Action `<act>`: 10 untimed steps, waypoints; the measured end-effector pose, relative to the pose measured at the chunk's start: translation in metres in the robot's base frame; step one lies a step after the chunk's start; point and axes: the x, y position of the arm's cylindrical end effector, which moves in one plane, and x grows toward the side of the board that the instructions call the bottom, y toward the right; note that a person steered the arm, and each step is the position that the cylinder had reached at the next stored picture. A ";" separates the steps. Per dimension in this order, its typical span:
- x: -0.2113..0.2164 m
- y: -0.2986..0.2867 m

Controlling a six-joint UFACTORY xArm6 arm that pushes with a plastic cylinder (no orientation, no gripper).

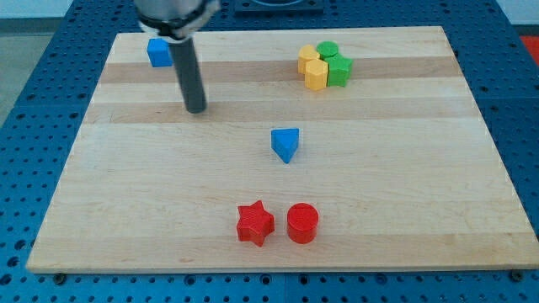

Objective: Move the blue cube towards red star

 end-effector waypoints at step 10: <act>-0.124 0.037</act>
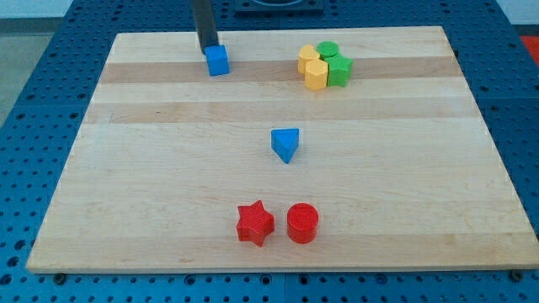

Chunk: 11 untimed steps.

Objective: Move the blue cube towards red star

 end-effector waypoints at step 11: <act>0.240 0.024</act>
